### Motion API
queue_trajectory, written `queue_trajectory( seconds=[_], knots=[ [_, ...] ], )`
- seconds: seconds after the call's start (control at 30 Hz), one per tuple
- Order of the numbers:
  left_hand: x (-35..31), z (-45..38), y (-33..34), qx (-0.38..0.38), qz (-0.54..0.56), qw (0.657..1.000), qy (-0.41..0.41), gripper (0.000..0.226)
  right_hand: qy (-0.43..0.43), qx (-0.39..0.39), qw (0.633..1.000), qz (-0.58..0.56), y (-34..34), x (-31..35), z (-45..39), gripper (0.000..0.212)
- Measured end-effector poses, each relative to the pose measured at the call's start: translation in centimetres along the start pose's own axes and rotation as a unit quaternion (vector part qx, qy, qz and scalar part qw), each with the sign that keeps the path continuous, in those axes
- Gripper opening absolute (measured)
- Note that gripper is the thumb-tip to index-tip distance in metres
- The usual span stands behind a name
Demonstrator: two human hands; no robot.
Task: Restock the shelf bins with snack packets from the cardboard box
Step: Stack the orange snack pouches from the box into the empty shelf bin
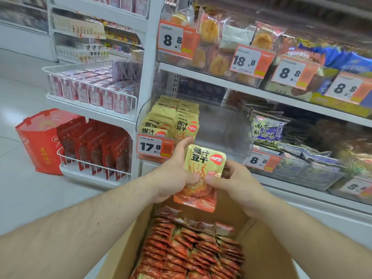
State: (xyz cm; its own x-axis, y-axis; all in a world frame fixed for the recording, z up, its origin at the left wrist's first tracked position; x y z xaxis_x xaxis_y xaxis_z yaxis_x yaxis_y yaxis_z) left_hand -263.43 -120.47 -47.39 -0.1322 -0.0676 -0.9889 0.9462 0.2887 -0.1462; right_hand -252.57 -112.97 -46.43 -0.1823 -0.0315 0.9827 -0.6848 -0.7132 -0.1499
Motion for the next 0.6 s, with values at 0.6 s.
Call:
queue_trajectory(
  seconds=[0.6],
  knots=[
    [-2.0, -2.0, -6.6, -0.180, -0.521, 0.832, 0.062, 0.061, -0.046, -0.079, 0.995, 0.048, -2.0, 9.0, -12.1, 0.026]
  ],
)
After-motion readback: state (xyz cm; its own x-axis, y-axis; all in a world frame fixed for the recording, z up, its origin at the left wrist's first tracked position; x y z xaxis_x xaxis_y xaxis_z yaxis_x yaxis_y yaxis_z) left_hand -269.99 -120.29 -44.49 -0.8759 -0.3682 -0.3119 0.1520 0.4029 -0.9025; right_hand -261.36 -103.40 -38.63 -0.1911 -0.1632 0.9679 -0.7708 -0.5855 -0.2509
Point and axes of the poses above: each hand's wrist, its own z-axis away from the middle knuckle, its own y-axis out of the palm, x = y × z, the point moved 10 cm from there along -z, towards the middle knuckle, and after that the axes turned 11 degrees about -z, right-handed, at the moved point
